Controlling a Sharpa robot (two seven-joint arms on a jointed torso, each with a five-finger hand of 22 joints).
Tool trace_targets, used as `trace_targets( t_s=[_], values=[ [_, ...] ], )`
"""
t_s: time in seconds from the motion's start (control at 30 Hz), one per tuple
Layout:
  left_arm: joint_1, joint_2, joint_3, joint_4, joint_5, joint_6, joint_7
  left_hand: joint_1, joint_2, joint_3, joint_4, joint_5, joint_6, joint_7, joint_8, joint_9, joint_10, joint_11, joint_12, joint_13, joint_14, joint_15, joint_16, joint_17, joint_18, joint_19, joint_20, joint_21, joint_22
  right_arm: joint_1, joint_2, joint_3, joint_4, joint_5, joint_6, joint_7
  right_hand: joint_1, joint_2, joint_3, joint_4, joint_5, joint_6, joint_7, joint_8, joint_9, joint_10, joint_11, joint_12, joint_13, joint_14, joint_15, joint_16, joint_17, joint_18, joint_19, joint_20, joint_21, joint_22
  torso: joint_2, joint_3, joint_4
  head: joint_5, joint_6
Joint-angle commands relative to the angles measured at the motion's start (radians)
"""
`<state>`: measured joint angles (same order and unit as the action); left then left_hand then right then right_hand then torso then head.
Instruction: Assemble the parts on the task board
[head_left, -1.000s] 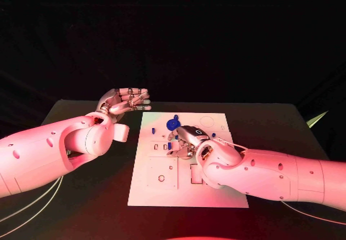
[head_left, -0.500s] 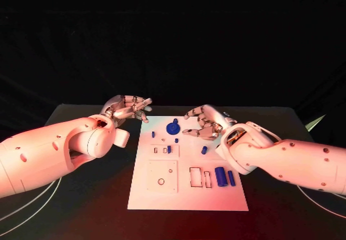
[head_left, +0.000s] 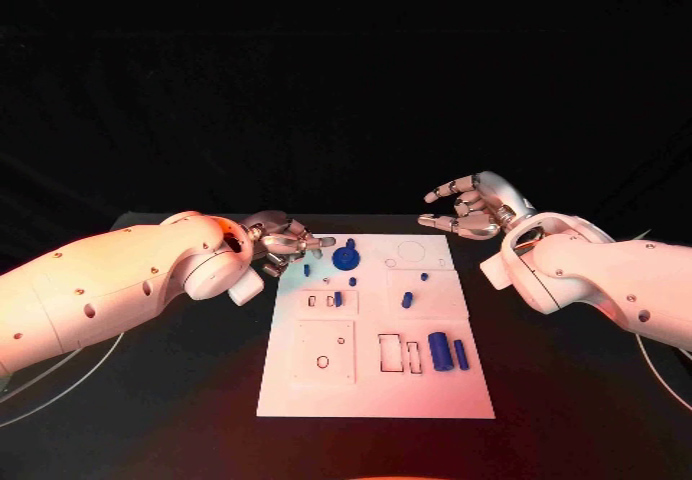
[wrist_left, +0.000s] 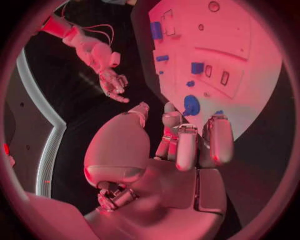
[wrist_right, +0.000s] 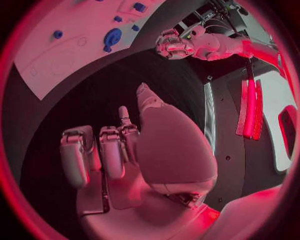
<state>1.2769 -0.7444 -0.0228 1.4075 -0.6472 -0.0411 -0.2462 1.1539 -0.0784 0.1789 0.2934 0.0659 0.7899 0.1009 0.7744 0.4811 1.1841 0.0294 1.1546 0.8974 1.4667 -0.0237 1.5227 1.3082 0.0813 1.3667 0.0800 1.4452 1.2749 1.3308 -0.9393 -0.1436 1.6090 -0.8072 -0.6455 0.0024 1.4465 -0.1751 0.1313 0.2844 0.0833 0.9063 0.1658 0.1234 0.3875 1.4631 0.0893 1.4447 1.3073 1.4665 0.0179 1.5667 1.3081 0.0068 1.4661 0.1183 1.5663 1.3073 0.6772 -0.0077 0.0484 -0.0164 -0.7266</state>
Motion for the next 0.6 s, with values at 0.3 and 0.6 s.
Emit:
trace_targets(
  t_s=[0.3, 0.6],
  values=[
    [0.040, 0.102, -0.035, -0.072, -0.192, 0.243, -0.249, 0.007, 0.027, -0.023, 0.000, 0.002, -0.017, 0.020, -0.110, -0.030, 0.065, 0.016, 0.074, 0.112, 0.103, 0.008, 0.047, 0.260, -0.036, 0.063, 0.008, 0.044, 0.093, 0.005, -0.006, 0.000, -0.030, 0.074, 0.048, 0.023, -0.011, 0.000, -0.005, 0.003, -0.002, 0.005, 0.001, 0.004, 0.001, -0.001, -0.005, 0.000, 0.156, 0.099, -0.008, -0.003, 0.243, -0.006, 0.103, -0.004, 0.002, 0.262, -0.006, 0.0068, 0.0006, 0.003, -0.013],
    [0.056, 0.159, -0.055, -0.124, -0.216, 0.302, -0.269, 0.000, 0.038, -0.028, 0.001, 0.003, -0.006, 0.021, -0.128, -0.034, 0.062, 0.017, 0.072, 0.113, 0.104, 0.009, 0.048, 0.263, -0.037, 0.066, 0.010, 0.046, 0.097, 0.006, -0.005, 0.000, -0.042, 0.068, 0.051, 0.015, -0.012, 0.000, -0.006, 0.003, -0.002, 0.003, 0.001, 0.004, 0.001, -0.003, -0.005, -0.001, 0.154, 0.099, -0.008, -0.003, 0.242, -0.006, 0.103, -0.004, 0.001, 0.262, -0.003, 0.0050, -0.0003, 0.004, -0.019]
  ],
)
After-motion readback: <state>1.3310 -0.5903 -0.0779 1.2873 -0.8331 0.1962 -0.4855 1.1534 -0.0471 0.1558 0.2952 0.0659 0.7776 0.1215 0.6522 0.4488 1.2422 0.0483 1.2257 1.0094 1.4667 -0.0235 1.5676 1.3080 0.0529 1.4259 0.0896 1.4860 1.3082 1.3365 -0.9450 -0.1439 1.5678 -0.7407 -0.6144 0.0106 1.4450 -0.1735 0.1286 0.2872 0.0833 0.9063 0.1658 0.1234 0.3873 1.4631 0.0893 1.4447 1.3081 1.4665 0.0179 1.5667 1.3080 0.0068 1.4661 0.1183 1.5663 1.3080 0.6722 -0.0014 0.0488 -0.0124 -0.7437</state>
